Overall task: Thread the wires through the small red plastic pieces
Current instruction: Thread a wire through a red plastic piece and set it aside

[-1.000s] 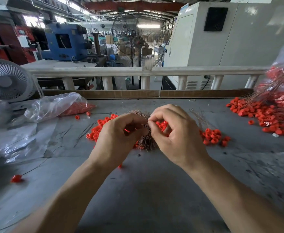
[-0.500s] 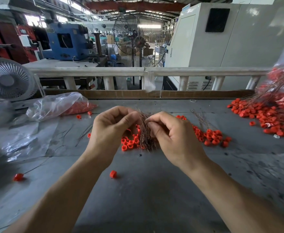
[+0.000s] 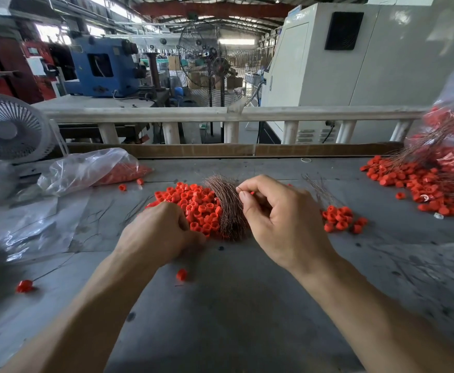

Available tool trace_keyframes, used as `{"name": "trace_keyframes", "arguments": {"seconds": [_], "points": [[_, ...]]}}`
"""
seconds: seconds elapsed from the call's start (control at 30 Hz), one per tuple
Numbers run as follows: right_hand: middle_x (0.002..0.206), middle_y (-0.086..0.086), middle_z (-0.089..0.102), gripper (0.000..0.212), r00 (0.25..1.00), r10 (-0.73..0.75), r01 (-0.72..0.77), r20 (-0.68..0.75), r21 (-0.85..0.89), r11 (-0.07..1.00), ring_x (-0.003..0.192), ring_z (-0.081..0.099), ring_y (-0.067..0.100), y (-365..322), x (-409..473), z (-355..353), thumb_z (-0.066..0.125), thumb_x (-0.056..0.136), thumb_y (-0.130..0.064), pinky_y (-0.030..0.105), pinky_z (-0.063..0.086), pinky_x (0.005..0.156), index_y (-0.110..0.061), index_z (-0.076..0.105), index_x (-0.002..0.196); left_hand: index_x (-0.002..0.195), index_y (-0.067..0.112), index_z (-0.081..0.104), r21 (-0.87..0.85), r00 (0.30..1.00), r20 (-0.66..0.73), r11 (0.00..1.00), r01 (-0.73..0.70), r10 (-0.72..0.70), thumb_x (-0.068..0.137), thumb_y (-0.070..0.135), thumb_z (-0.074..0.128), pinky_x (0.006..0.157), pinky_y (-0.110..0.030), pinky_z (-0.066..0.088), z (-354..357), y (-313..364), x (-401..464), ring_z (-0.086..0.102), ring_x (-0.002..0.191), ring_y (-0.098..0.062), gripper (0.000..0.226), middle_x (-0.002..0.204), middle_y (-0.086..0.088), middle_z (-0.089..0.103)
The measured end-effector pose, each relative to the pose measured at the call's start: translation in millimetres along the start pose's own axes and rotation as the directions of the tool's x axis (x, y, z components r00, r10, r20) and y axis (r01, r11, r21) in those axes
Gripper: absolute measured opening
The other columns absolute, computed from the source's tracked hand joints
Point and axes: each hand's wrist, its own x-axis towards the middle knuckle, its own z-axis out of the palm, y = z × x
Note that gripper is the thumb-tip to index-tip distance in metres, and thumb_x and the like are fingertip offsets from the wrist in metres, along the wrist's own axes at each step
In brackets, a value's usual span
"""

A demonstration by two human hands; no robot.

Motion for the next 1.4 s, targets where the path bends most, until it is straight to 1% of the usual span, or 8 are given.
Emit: {"name": "trace_keyframes", "arguments": {"seconds": [0.23, 0.33, 0.4, 0.53, 0.63, 0.73, 0.97, 1.4], "points": [[0.066, -0.014, 0.064, 0.012, 0.995, 0.078, -0.079, 0.065, 0.022, 0.997, 0.055, 0.052, 0.002, 0.6, -1.9, 4.5, 0.066, 0.097, -0.023, 0.029, 0.051, 0.06, -0.024, 0.068, 0.109, 0.072, 0.029, 0.07, -0.059, 0.998, -0.048, 0.997, -0.055, 0.052, 0.078, 0.039, 0.086, 0.063, -0.033, 0.057, 6.4, 2.9, -2.1, 0.064, 0.064, -0.008, 0.019, 0.066, 0.012, 0.067], [0.065, -0.012, 0.065, 0.006, 0.986, 0.14, -0.151, 0.094, 0.122, 0.981, 0.06, 0.063, 0.008, 2.4, -3.1, 3.2, 0.064, 0.099, -0.021, 0.035, 0.053, 0.06, -0.025, 0.067, 0.103, 0.084, 0.03, 0.071, -0.258, 0.982, -0.159, 0.956, -0.142, 0.103, 0.084, 0.028, 0.082, 0.066, -0.034, 0.058, 4.4, 9.3, -2.0, 0.067, 0.067, -0.011, 0.011, 0.075, 0.011, 0.07], [0.065, -0.011, 0.065, 0.006, 0.977, 0.191, -0.204, 0.095, 0.165, 0.965, 0.062, 0.065, 0.011, 3.7, -3.3, 1.9, 0.065, 0.098, -0.02, 0.038, 0.053, 0.061, -0.025, 0.067, 0.097, 0.093, 0.029, 0.073, -0.484, 0.972, -0.203, 0.851, -0.205, 0.119, 0.085, 0.019, 0.081, 0.062, -0.032, 0.058, 3.5, 17.5, -3.9, 0.069, 0.065, -0.012, 0.014, 0.078, 0.008, 0.073], [0.074, -0.008, 0.069, 0.008, 0.952, 0.295, -0.306, 0.082, 0.257, 0.917, 0.064, 0.065, 0.012, 5.9, -1.6, -1.9, 0.066, 0.096, -0.019, 0.04, 0.055, 0.064, -0.025, 0.07, 0.092, 0.101, 0.015, 0.074, -0.825, 0.969, -0.173, 0.511, -0.241, 0.179, 0.085, -0.001, 0.077, 0.064, -0.027, 0.058, 1.8, 29.9, -11.2, 0.067, 0.068, -0.018, 0.023, 0.085, -0.004, 0.072], [0.074, -0.004, 0.068, 0.01, 0.945, 0.316, -0.324, 0.078, 0.33, 0.886, 0.06, 0.063, 0.015, 5.5, -0.4, -7.0, 0.067, 0.095, -0.016, 0.04, 0.055, 0.061, -0.023, 0.07, 0.089, 0.103, 0.01, 0.074, -0.915, 0.966, -0.144, 0.343, -0.212, 0.212, 0.084, -0.005, 0.073, 0.069, -0.028, 0.059, 1.3, 34.4, -14.0, 0.066, 0.074, -0.022, 0.024, 0.087, -0.01, 0.067], [0.074, -0.001, 0.069, 0.011, 0.95, 0.29, -0.311, 0.112, 0.383, 0.87, 0.065, 0.065, 0.016, 2.5, -0.4, -9.3, 0.067, 0.096, -0.013, 0.04, 0.055, 0.064, -0.022, 0.071, 0.091, 0.103, 0.011, 0.075, -0.949, 0.966, -0.121, 0.258, -0.18, 0.23, 0.079, 0.005, 0.074, 0.071, -0.027, 0.058, 0.0, 37.0, -17.0, 0.064, 0.077, -0.023, 0.025, 0.091, -0.014, 0.066], [0.069, 0.003, 0.066, 0.01, 0.959, 0.226, -0.278, 0.173, 0.397, 0.875, 0.064, 0.062, 0.023, -0.3, -3.1, -3.3, 0.068, 0.096, -0.017, 0.043, 0.051, 0.063, -0.026, 0.071, 0.095, 0.109, 0.009, 0.074, -0.964, 0.961, -0.086, 0.223, -0.147, 0.262, 0.075, 0.011, 0.073, 0.073, -0.03, 0.059, -1.5, 39.4, -20.3, 0.063, 0.081, -0.024, 0.034, 0.096, -0.017, 0.065], [0.063, -0.001, 0.065, 0.011, 0.953, 0.226, -0.286, 0.204, 0.344, 0.894, 0.06, 0.06, 0.02, 1.3, -4.7, 0.2, 0.07, 0.095, -0.019, 0.042, 0.05, 0.058, -0.026, 0.073, 0.087, 0.107, 0.008, 0.072, -0.938, 0.958, -0.104, 0.293, -0.184, 0.269, 0.073, 0.016, 0.071, 0.07, -0.027, 0.059, -6.2, 44.9, -27.0, 0.066, 0.083, -0.021, 0.035, 0.095, -0.016, 0.07]]}}
